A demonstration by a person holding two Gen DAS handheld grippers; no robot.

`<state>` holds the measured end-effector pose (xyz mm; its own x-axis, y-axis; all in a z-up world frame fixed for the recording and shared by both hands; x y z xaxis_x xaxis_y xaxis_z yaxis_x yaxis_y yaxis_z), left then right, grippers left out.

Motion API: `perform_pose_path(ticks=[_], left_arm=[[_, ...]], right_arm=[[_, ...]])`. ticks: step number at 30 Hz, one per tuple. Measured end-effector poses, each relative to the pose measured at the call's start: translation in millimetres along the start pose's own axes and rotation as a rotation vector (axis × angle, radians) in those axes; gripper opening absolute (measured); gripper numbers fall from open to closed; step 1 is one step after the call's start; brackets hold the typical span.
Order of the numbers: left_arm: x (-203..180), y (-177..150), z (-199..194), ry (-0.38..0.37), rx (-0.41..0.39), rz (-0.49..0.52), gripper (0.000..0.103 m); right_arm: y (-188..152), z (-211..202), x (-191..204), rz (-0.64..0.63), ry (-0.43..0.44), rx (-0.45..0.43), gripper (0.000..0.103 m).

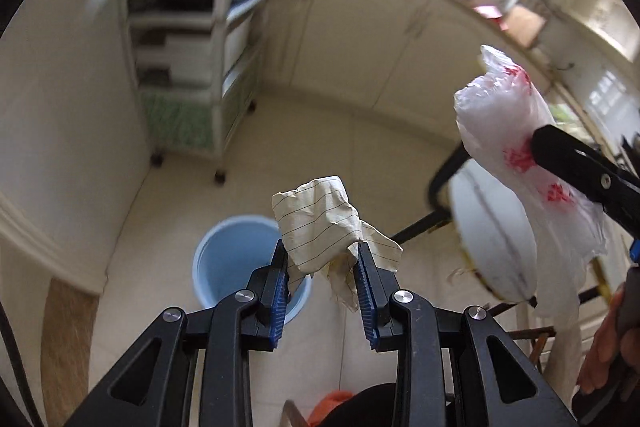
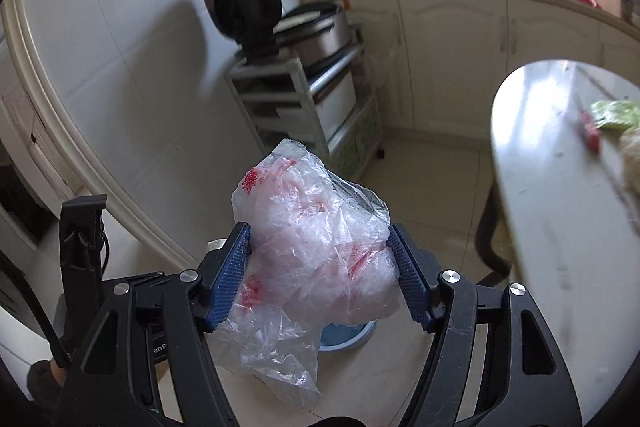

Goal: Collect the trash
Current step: 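Carry tissue and plastic bag to the blue bin and release both, then move both open tools back to the table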

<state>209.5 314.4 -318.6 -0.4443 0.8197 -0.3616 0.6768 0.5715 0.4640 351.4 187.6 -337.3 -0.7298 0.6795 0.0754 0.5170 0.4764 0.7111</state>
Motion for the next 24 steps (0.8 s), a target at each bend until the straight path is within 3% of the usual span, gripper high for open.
perform_pose_path(ticks=[3, 8, 10, 15, 24], left_arm=[[12, -4, 29, 0.031, 0.059, -0.033, 0.029], [24, 20, 74, 0.052, 0.133, -0.061, 0.033], [29, 26, 90, 0.070, 0.157, -0.068, 0.048], [31, 45, 117, 0.125, 0.158, -0.106, 0.074], [54, 42, 87, 0.233, 0.075, -0.148, 0.077]], right_arm=[[-15, 36, -1, -0.006, -0.018, 0.033, 0.066], [-33, 93, -16, 0.031, -0.024, 0.111, 0.066], [-39, 110, -21, 0.036, -0.026, 0.134, 0.066], [-48, 147, -25, 0.053, -0.016, 0.183, 0.067], [-54, 184, -9, 0.091, 0.042, 0.227, 0.073]])
Point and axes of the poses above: each gripper's, at about its wrist camera, not at the fingertips, and z roughly the way its jaws point, x to its left, y to its top, the point moved 10 cm from there along z, roughly the way its jaws point, and after that the axes turned 11 degrees about -z, right-handed, at the moved point
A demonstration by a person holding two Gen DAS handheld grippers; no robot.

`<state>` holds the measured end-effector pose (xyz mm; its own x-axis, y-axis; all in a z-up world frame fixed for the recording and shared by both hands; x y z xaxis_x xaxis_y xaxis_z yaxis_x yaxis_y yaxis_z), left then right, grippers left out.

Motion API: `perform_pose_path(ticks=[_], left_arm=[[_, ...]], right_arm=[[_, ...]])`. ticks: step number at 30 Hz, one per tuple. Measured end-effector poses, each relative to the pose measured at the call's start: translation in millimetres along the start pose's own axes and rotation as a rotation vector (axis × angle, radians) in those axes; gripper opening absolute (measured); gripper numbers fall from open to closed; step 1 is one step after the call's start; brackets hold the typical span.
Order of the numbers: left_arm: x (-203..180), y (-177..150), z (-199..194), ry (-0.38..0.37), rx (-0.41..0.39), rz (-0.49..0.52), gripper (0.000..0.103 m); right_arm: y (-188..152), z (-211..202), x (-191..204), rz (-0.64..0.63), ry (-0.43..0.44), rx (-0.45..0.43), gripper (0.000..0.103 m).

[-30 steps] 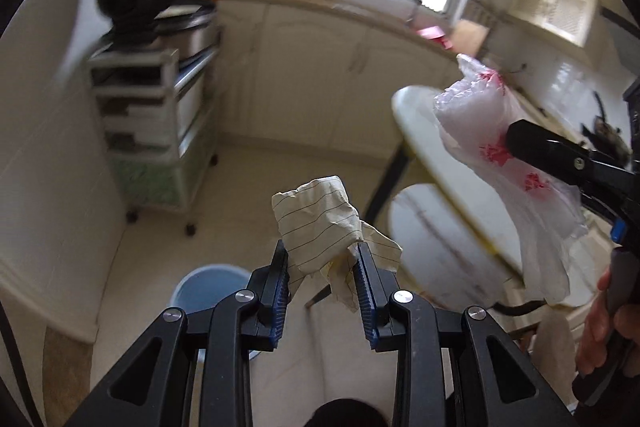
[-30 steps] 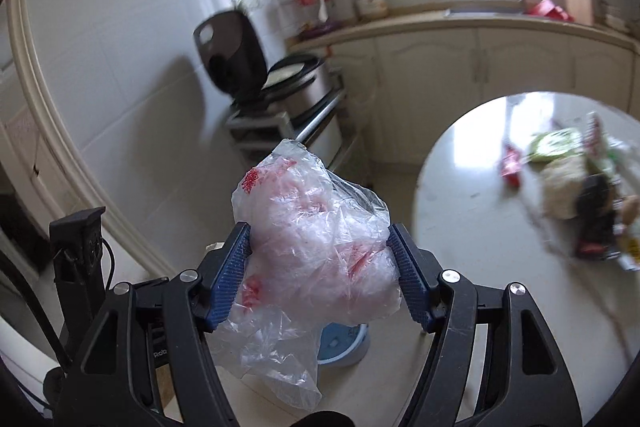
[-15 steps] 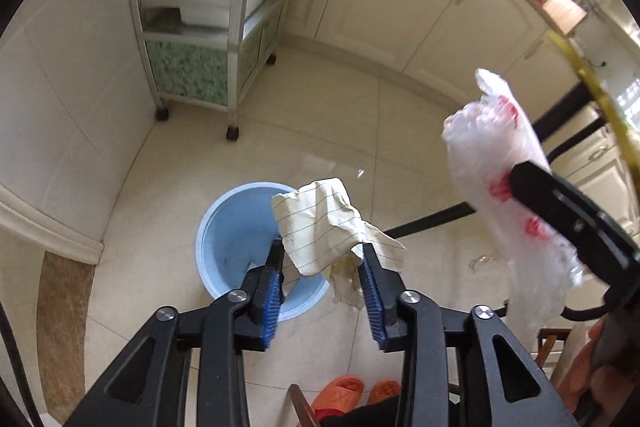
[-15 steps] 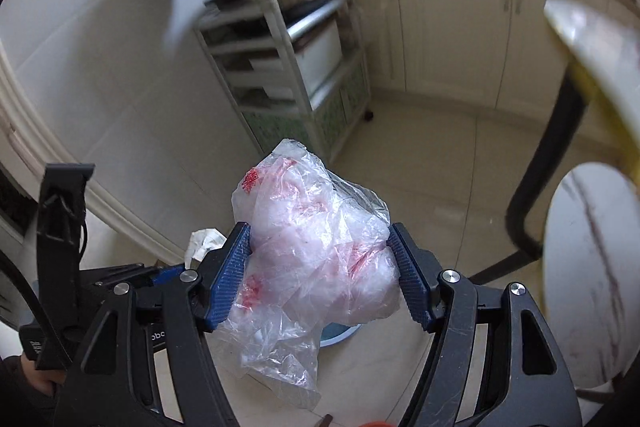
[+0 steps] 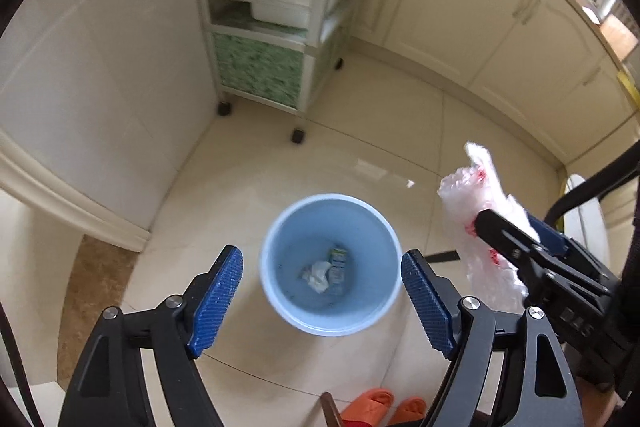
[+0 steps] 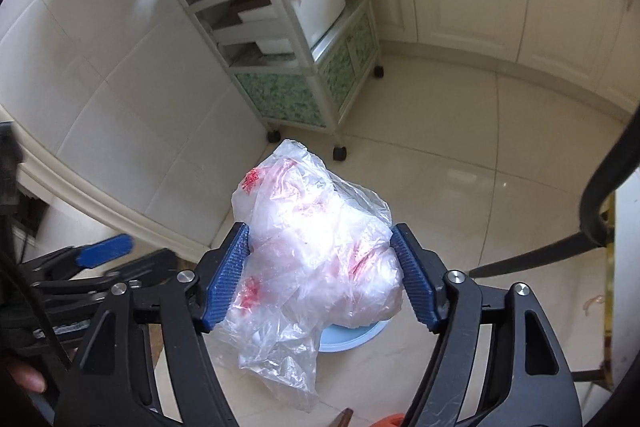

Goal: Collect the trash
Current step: 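Move both open tools back to the table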

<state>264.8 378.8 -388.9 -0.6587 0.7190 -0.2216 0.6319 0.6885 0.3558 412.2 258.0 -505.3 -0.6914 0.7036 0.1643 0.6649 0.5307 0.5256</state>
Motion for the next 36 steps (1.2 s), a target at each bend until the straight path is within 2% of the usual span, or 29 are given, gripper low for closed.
perform_pose_path(ticks=[3, 7, 10, 12, 14, 19, 22, 26, 28, 32, 36], left_arm=[[-4, -5, -19, -0.015, -0.027, -0.001, 0.077], [-17, -9, -50, -0.047, -0.078, 0.005, 0.078], [-36, -11, -77, -0.077, -0.126, 0.029, 0.078], [-54, -17, -101, -0.108, -0.170, 0.056, 0.078], [-74, -23, -124, -0.139, -0.213, 0.086, 0.080], [-144, -40, -195, -0.259, -0.326, 0.180, 0.088], [-192, -60, -226, -0.324, -0.372, 0.263, 0.092], [-262, -96, -250, -0.384, -0.395, 0.369, 0.094], [-295, -112, -257, -0.419, -0.378, 0.423, 0.095], [-355, -131, -243, -0.461, -0.339, 0.528, 0.095], [-416, -134, -218, -0.460, -0.328, 0.624, 0.095]], right_arm=[[5, -10, 5, 0.006, 0.012, -0.035, 0.081], [15, -49, 6, -0.012, -0.020, -0.089, 0.086], [28, -96, 3, -0.009, -0.050, -0.169, 0.088], [35, -134, 2, -0.019, -0.084, -0.231, 0.093], [40, -179, 3, -0.037, -0.111, -0.303, 0.093], [35, -284, -16, -0.053, -0.221, -0.450, 0.095], [20, -340, -45, -0.031, -0.312, -0.511, 0.103], [-9, -398, -94, 0.027, -0.428, -0.549, 0.103], [-25, -420, -121, 0.064, -0.473, -0.550, 0.103], [-56, -450, -173, 0.140, -0.548, -0.531, 0.103], [-91, -470, -223, 0.220, -0.592, -0.496, 0.103]])
Point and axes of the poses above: each gripper's, at about its wrist camera, not at the fingertips, and z roughly the way its jaws point, x to its left, y to its top, the point moved 10 cm from there along z, roughly the way its jaws point, and after that the axes turned 11 degrees about -z, right-handed, at the moved point
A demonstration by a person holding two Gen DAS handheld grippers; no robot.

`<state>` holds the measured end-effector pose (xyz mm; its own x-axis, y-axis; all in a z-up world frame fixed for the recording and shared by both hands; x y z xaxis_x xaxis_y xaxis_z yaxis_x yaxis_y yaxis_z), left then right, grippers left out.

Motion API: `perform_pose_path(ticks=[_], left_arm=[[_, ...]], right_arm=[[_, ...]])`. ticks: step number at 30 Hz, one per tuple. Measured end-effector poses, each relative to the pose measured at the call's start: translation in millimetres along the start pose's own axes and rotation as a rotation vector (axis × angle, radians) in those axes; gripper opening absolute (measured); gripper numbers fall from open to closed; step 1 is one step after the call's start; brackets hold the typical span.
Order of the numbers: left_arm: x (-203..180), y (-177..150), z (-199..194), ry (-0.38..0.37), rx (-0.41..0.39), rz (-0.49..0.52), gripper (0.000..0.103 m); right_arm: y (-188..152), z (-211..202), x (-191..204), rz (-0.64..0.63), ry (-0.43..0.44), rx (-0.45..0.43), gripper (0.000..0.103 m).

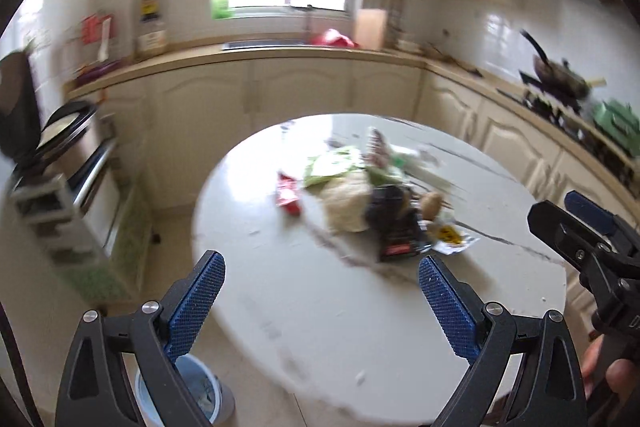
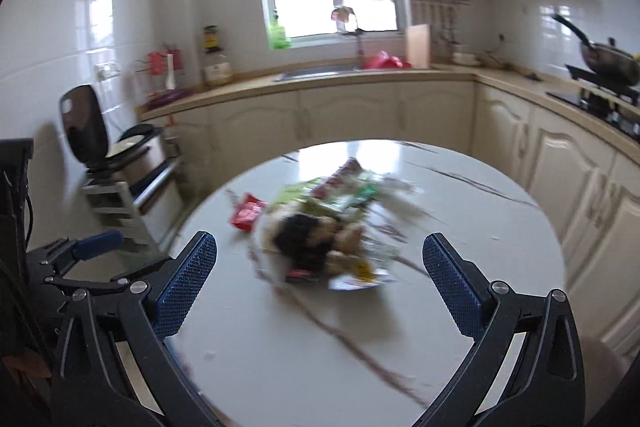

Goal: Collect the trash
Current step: 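Move both open tools back to the table, then grasp the black plastic bag with the left tool while the right tool grasps the bread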

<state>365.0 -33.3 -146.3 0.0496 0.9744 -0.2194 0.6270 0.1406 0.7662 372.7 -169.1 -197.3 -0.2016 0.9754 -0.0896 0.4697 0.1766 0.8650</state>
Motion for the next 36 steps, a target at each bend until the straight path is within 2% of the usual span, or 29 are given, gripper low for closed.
perform_pose_path(ticks=[4, 7, 12, 15, 19, 21, 23, 24, 25, 30, 36], left_arm=[[-25, 15, 61, 0.026, 0.005, 0.096, 0.093], [-35, 13, 103, 0.038, 0.032, 0.132, 0.084], [-45, 14, 146, 0.044, 0.075, 0.132, 0.075], [-46, 19, 158, 0.046, 0.084, 0.128, 0.073], [-46, 23, 178, 0.050, 0.109, 0.130, 0.060], [-44, 24, 181, 0.038, 0.123, 0.127, 0.057], [-44, 23, 185, 0.021, 0.137, 0.130, 0.046], [-45, 23, 186, 0.004, 0.146, 0.131, 0.032], [-46, 22, 186, -0.008, 0.147, 0.135, 0.026], [-41, 23, 166, -0.060, 0.118, 0.119, 0.025], [-14, 24, 126, -0.056, 0.067, 0.092, 0.025]], right_arm=[[-23, 6, -44, 0.039, -0.024, 0.046, 0.103], [-33, 20, -60, 0.052, -0.021, 0.081, 0.103], [-47, 35, -71, 0.066, -0.005, 0.119, 0.103], [-53, 44, -73, 0.069, 0.001, 0.137, 0.103], [-55, 52, -73, 0.072, 0.014, 0.149, 0.103], [-54, 55, -72, 0.068, 0.014, 0.153, 0.103], [-53, 58, -70, 0.071, 0.019, 0.155, 0.103], [-53, 59, -70, 0.072, 0.019, 0.158, 0.103], [-53, 61, -68, 0.071, 0.020, 0.162, 0.103], [-51, 69, -60, 0.067, 0.025, 0.175, 0.103], [-39, 86, -36, 0.024, 0.050, 0.189, 0.103]])
Point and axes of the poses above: each gripper's, at about its wrist camera, not at the fingertips, and z roughly the way its jaws point, x to its left, y to its top, the point moved 10 cm from there along z, roughly the way its jaws point, and after that the axes turned 11 degrees about -z, right-handed, at the moved point
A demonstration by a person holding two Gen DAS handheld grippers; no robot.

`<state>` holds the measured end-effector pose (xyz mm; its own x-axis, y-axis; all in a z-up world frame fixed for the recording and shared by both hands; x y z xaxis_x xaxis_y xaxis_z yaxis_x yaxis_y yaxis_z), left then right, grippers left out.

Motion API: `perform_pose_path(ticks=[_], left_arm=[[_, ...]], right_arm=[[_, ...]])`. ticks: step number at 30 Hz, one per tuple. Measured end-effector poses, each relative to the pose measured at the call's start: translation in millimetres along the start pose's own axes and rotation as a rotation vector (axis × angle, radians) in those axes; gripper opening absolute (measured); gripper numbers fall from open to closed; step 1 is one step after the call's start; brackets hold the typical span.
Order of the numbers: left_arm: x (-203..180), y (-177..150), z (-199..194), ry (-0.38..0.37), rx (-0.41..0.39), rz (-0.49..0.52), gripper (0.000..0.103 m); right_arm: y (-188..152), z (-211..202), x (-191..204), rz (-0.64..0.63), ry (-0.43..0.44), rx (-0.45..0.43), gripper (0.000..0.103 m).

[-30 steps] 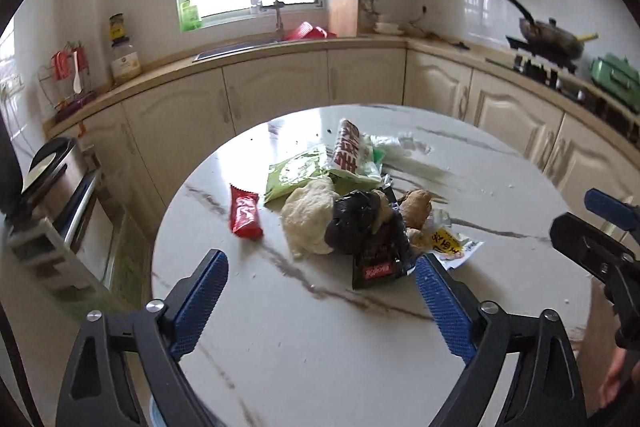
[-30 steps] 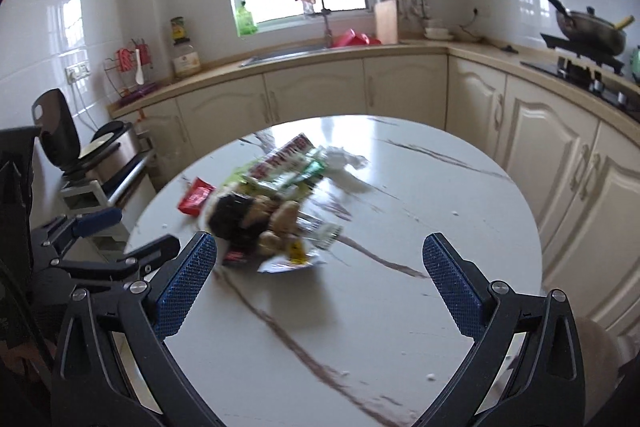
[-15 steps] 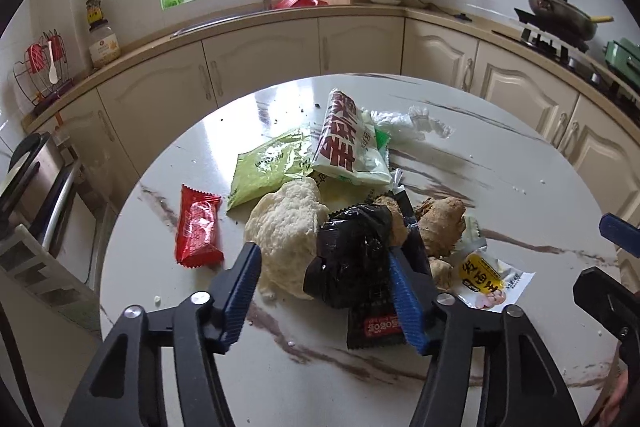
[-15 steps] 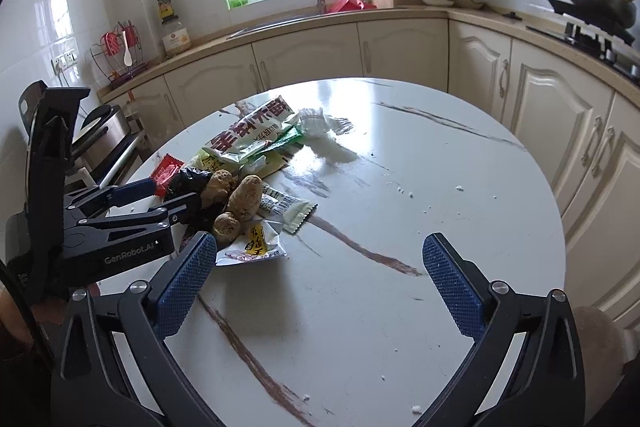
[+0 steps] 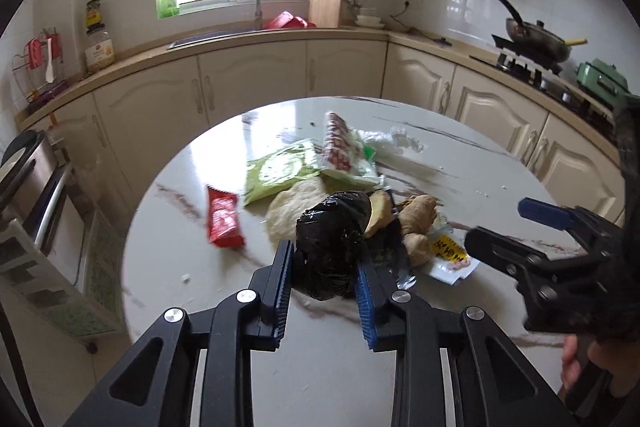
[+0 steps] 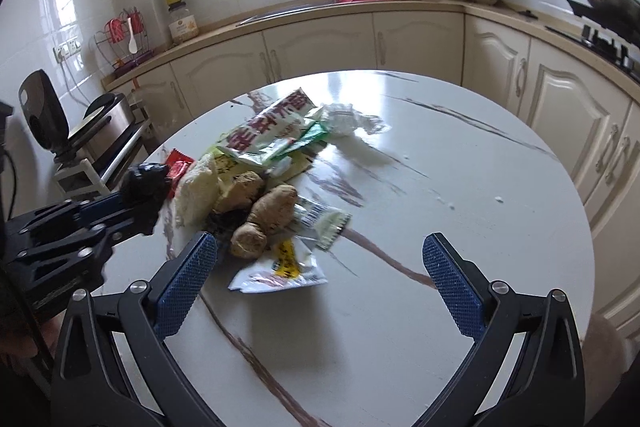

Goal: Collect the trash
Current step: 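Grasp the black plastic bag with the left tool while the right tool grasps the bread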

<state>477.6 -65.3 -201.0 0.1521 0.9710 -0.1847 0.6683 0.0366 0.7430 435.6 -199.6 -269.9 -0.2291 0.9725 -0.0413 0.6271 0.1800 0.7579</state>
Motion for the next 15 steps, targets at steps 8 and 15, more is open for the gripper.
perform_pose_path(ticks=[8, 15], left_arm=[[59, -25, -39, 0.074, -0.018, -0.068, 0.025], [104, -42, -68, 0.111, -0.013, -0.117, 0.026]], right_arm=[[34, 32, 76, -0.097, 0.120, 0.002, 0.102], [44, 91, 119, -0.147, 0.130, 0.098, 0.092]])
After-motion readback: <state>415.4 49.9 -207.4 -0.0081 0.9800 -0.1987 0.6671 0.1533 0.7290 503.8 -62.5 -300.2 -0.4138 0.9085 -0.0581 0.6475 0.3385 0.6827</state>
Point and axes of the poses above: each gripper's, at about its wrist camera, not at the fingertips, and z roughly the way its jaws point, x to its left, y to its top, the point moved 10 cm from there along z, roughly the way its jaws point, and after that the axes turned 11 degrees about -z, right-handed, at the moved point
